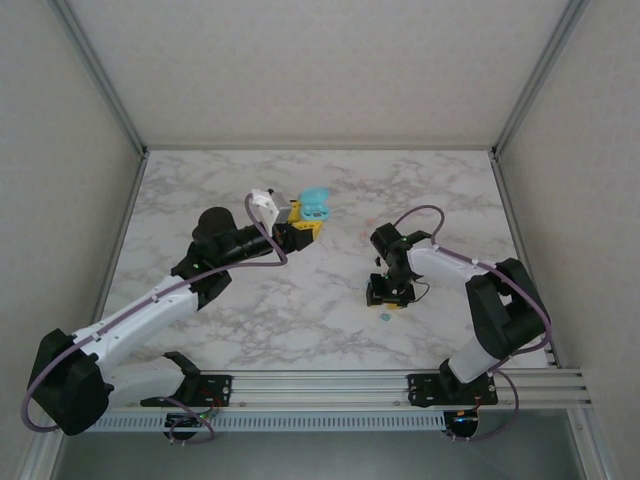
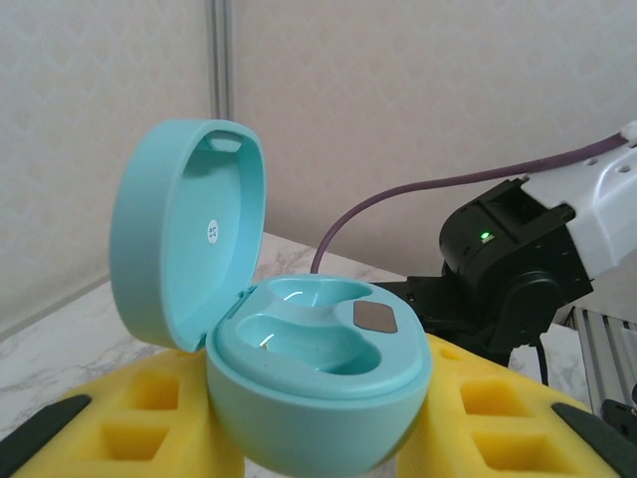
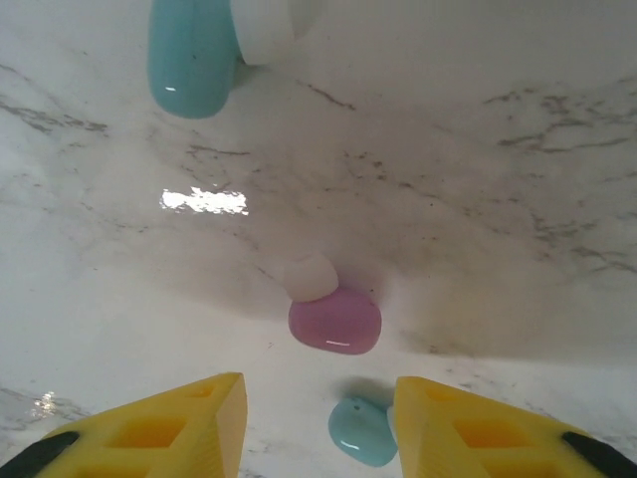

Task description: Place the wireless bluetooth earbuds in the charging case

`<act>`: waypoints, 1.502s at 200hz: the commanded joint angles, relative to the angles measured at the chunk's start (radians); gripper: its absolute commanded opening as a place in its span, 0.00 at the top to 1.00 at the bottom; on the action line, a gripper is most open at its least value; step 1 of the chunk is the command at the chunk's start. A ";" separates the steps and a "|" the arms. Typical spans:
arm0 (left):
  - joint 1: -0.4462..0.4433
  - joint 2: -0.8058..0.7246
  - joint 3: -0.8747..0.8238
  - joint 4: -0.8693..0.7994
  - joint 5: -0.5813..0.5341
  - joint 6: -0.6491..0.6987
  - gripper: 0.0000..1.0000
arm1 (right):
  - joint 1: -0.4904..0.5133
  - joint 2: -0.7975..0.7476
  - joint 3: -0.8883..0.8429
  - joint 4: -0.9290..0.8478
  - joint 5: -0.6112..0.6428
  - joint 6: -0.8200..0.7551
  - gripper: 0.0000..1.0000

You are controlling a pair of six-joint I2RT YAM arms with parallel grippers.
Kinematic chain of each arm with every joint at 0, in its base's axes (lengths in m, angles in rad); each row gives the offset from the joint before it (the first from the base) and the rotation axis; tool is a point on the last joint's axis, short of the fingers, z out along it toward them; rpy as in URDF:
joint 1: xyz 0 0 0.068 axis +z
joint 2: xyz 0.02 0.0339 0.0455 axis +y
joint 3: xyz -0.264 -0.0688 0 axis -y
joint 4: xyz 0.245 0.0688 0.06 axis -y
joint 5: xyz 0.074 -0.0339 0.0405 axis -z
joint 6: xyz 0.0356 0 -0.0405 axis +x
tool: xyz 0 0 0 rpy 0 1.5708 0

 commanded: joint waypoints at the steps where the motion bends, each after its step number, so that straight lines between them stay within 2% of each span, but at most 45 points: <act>1: -0.001 -0.029 0.025 0.001 -0.015 0.018 0.78 | 0.007 0.004 -0.008 -0.005 -0.014 -0.027 0.55; 109: -0.001 -0.023 0.026 0.004 -0.008 0.020 0.78 | 0.009 -0.017 -0.043 -0.026 -0.037 -0.001 0.54; 155: -0.001 -0.028 0.022 0.004 -0.013 0.017 0.78 | 0.014 -0.013 -0.020 -0.068 0.007 0.005 0.60; 215: -0.001 -0.018 0.029 0.003 -0.010 0.016 0.78 | 0.015 -0.003 0.008 -0.057 0.011 -0.012 0.54; 300: -0.002 -0.029 0.025 -0.007 -0.016 0.016 0.77 | 0.016 0.048 -0.013 -0.012 -0.054 -0.055 0.53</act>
